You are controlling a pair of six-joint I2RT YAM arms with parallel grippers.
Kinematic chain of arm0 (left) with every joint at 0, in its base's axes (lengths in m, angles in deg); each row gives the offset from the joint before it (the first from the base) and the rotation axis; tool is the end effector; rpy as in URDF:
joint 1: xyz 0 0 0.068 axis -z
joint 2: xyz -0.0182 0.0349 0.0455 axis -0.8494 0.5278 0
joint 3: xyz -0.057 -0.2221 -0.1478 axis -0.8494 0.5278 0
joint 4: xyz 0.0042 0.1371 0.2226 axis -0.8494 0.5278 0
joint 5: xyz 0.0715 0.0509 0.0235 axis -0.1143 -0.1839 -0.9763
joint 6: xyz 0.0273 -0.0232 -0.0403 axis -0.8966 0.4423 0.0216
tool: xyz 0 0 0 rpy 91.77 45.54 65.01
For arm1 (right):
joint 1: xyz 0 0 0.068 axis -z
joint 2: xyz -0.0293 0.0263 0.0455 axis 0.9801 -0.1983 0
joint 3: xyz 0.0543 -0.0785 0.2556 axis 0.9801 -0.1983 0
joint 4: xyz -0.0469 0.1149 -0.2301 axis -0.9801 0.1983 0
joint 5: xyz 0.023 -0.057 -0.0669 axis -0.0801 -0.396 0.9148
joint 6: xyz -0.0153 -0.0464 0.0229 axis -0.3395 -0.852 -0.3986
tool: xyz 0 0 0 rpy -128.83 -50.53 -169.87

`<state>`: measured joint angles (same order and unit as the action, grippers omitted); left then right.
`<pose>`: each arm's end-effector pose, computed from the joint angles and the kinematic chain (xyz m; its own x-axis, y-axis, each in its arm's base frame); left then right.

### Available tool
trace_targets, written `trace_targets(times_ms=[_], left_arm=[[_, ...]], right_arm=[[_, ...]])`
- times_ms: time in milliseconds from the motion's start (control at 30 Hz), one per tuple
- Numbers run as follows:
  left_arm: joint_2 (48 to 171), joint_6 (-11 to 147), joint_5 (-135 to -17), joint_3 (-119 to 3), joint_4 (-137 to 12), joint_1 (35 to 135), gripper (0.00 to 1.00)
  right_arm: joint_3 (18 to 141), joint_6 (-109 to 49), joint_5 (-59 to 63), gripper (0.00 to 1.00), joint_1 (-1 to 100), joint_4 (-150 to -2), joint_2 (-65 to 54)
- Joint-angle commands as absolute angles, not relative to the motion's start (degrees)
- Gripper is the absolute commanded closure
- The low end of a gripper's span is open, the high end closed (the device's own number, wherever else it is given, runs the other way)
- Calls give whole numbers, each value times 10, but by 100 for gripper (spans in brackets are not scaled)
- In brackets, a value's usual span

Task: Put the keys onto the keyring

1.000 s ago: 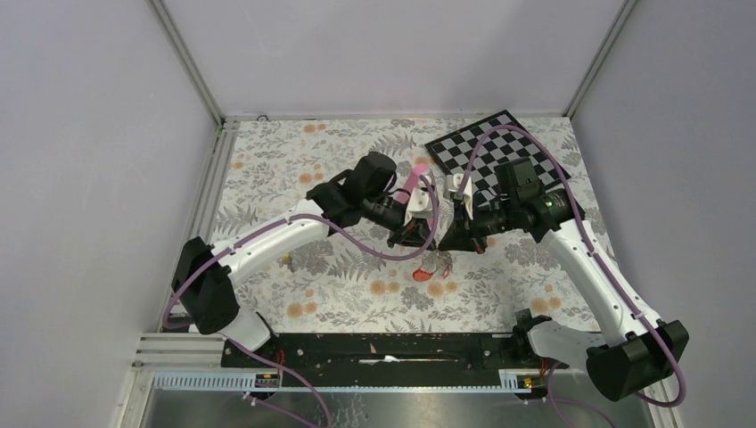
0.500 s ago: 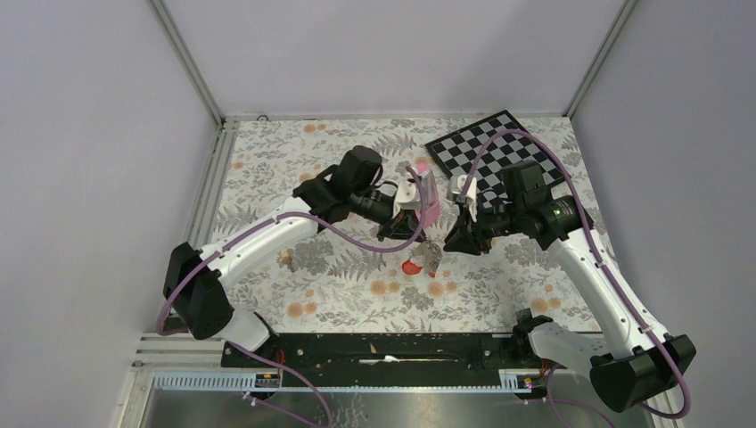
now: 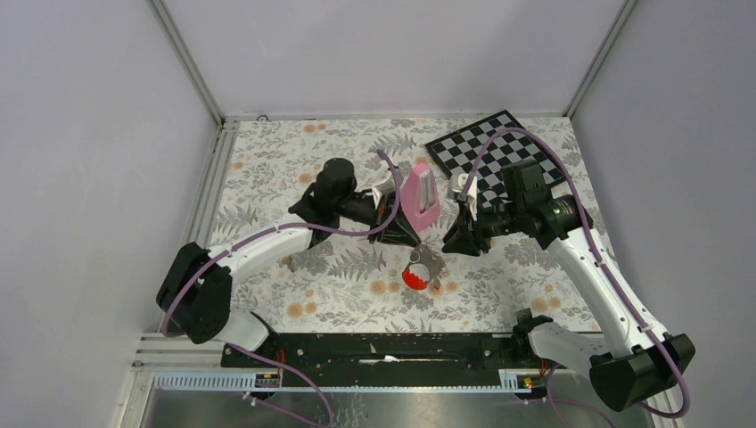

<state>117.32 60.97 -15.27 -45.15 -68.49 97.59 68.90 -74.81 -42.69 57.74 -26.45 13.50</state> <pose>0.2265 -0.2294 0.3067 -0.2801 0.1975 -0.9394 0.9024 -0.2795 -0.3279 0.1794 0.0983 0.3480 -0.0993 -0.4421 -0.8914 -0.9891 0.1416 0.0400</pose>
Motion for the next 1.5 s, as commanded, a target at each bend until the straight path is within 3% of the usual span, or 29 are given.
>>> trace_targets(times_ms=[0,67,200,567,833,1467], left_arm=[[1159,977,-126,-362,-1195,960,100],[1163,1002,-133,-345,-1264,957,100],[1160,941,-133,-362,-1156,955,100],[1155,913,-133,-353,-1136,951,100],[1154,759,-163,-401,-912,951,100],[1176,862,-202,-365,-1043,952,100]], right_arm=[[715,-727,-471,65,583,-288,126],[721,-721,-478,65,583,-293,122],[735,-713,-482,65,583,-297,118],[772,-693,-480,64,583,-312,103],[757,-634,-536,64,581,-371,80],[688,-576,-536,65,568,-455,58]])
